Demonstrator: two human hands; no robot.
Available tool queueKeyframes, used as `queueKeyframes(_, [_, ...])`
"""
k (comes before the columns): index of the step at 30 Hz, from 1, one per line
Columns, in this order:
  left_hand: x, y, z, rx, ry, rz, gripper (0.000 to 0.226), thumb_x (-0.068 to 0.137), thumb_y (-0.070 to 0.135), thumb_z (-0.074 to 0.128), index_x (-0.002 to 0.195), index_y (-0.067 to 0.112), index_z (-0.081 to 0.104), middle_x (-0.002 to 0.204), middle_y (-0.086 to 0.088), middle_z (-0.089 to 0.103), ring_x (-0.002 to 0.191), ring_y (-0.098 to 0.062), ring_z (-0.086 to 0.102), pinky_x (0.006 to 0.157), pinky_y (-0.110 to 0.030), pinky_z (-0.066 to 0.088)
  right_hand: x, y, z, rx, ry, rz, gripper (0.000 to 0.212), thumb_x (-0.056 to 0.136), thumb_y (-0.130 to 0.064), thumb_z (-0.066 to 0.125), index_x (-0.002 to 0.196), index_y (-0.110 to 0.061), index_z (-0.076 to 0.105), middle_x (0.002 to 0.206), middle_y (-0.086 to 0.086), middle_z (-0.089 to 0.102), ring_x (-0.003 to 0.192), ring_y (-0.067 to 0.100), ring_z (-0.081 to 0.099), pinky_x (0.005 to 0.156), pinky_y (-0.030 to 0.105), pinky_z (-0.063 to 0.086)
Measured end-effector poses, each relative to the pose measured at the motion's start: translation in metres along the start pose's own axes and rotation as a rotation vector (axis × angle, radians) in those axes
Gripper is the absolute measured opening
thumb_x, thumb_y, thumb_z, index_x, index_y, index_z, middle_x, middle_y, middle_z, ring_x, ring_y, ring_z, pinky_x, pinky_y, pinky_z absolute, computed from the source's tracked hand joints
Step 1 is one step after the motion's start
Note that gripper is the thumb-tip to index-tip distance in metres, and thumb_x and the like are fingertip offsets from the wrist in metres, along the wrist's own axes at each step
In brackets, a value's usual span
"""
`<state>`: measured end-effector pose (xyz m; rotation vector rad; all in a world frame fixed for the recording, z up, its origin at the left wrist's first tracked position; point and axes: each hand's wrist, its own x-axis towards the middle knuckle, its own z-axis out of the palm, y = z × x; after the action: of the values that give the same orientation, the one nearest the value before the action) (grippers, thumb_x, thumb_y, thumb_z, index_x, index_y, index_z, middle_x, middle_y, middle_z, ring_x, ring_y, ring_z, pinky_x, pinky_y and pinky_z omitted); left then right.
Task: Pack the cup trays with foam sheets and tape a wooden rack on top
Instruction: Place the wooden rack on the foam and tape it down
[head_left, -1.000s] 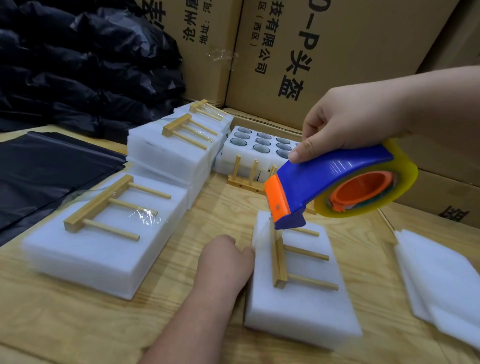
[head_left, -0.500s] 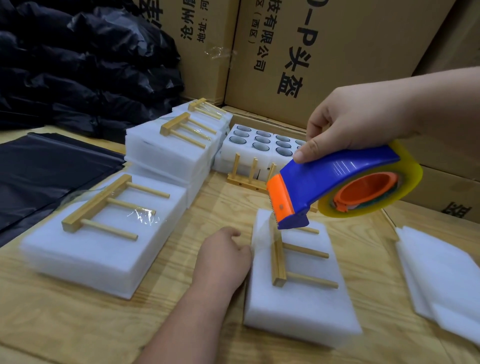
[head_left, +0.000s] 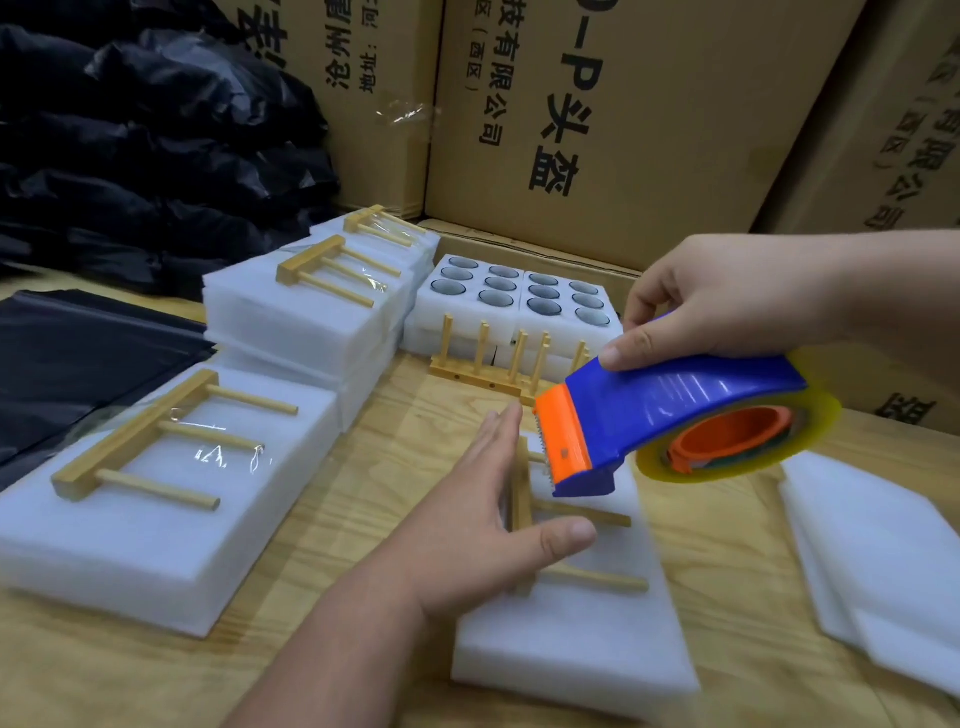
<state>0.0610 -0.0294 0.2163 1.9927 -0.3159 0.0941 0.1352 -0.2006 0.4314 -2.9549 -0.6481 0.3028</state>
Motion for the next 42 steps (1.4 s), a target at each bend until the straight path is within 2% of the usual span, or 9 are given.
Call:
queueKeyframes(7, [0.042, 0.035, -0.012, 0.223, -0.173, -0.111, 0.149, 0.043, 0.09, 0.072, 0.16, 0.045, -0.008, 0.167, 0.025, -0.005, 0.15, 0.01, -0.014, 0.119, -0.025, 0.012, 0.002, 0.028, 0.02, 0.111, -0.011, -0.025, 0.053, 0.047, -0.089, 0.062, 0.081, -0.049, 0.07, 0.07, -0.015, 0.073, 0.059, 0.0, 0.068, 0.044, 0.013, 0.044])
queueKeyframes(10, [0.057, 0.039, -0.006, 0.26, -0.255, -0.156, 0.146, 0.04, 0.087, 0.078, 0.153, 0.057, -0.008, 0.165, 0.023, 0.018, 0.149, -0.005, 0.027, 0.111, -0.029, 0.034, 0.005, 0.039, 0.03, 0.144, -0.012, -0.026, 0.052, 0.052, -0.087, 0.065, 0.081, -0.045, 0.072, 0.071, -0.014, 0.073, 0.059, -0.001, 0.067, 0.043, 0.011, 0.043])
queueKeyframes(12, [0.059, 0.034, 0.002, 0.25, -0.268, -0.157, 0.14, 0.039, 0.085, 0.081, 0.147, 0.066, -0.007, 0.155, 0.029, 0.029, 0.145, -0.01, 0.036, 0.11, -0.031, 0.038, 0.006, 0.046, 0.039, 0.161, -0.027, -0.007, 0.047, 0.058, -0.086, 0.068, 0.083, -0.046, 0.07, 0.073, -0.017, 0.073, 0.062, -0.002, 0.068, 0.045, 0.013, 0.045])
queueKeyframes(16, [0.056, 0.022, 0.017, 0.284, -0.164, -0.124, 0.142, 0.03, 0.089, 0.078, 0.14, 0.073, -0.011, 0.148, 0.024, 0.032, 0.146, -0.011, 0.027, 0.116, -0.039, 0.036, 0.01, 0.06, 0.059, 0.184, -0.016, 0.014, 0.035, 0.067, -0.082, 0.068, 0.082, -0.05, 0.065, 0.071, -0.022, 0.07, 0.059, -0.004, 0.065, 0.044, 0.013, 0.042])
queueKeyframes(20, [0.051, 0.02, 0.025, 0.368, -0.12, -0.101, 0.146, 0.032, 0.092, 0.074, 0.142, 0.069, -0.019, 0.151, 0.02, 0.033, 0.146, -0.01, 0.025, 0.116, -0.037, 0.034, 0.01, 0.075, 0.07, 0.236, -0.006, 0.014, 0.054, 0.059, -0.084, 0.065, 0.081, -0.035, 0.067, 0.069, -0.01, 0.071, 0.055, 0.0, 0.063, 0.049, 0.02, 0.043])
queueKeyframes(24, [0.052, 0.021, 0.024, 0.459, -0.154, -0.078, 0.15, 0.036, 0.091, 0.073, 0.144, 0.061, -0.027, 0.161, 0.023, 0.019, 0.144, 0.003, 0.014, 0.123, -0.036, 0.021, 0.009, 0.088, 0.076, 0.315, -0.016, 0.008, 0.058, 0.057, -0.082, 0.063, 0.082, -0.03, 0.067, 0.067, -0.004, 0.071, 0.052, 0.002, 0.06, 0.049, 0.021, 0.042])
queueKeyframes(28, [0.053, 0.019, 0.023, 0.504, -0.167, -0.114, 0.158, 0.034, 0.095, 0.07, 0.143, 0.054, -0.037, 0.168, 0.022, 0.007, 0.153, -0.002, 0.005, 0.125, -0.038, 0.021, 0.005, 0.107, 0.079, 0.395, -0.032, -0.01, 0.057, 0.066, -0.084, 0.066, 0.078, -0.028, 0.068, 0.067, -0.001, 0.071, 0.055, 0.006, 0.062, 0.052, 0.024, 0.045])
queueKeyframes(33, [0.054, 0.019, 0.021, 0.594, -0.273, -0.077, 0.137, 0.044, 0.1, 0.06, 0.159, 0.05, 0.004, 0.164, 0.034, 0.008, 0.153, 0.002, -0.013, 0.127, -0.036, 0.012, -0.003, 0.136, 0.072, 0.438, -0.001, -0.069, 0.069, 0.06, -0.086, 0.071, 0.08, -0.02, 0.073, 0.067, 0.006, 0.071, 0.057, 0.013, 0.064, 0.05, 0.024, 0.049])
queueKeyframes(42, [0.054, 0.018, 0.022, 0.715, -0.342, -0.098, 0.133, 0.053, 0.101, 0.053, 0.161, 0.043, 0.001, 0.167, 0.027, -0.005, 0.152, 0.001, -0.017, 0.128, -0.036, -0.002, -0.043, 0.201, 0.06, 0.5, -0.036, 0.053, 0.064, 0.068, -0.068, 0.085, 0.083, -0.007, 0.071, 0.062, 0.017, 0.068, 0.049, 0.021, 0.065, 0.055, 0.023, 0.052])
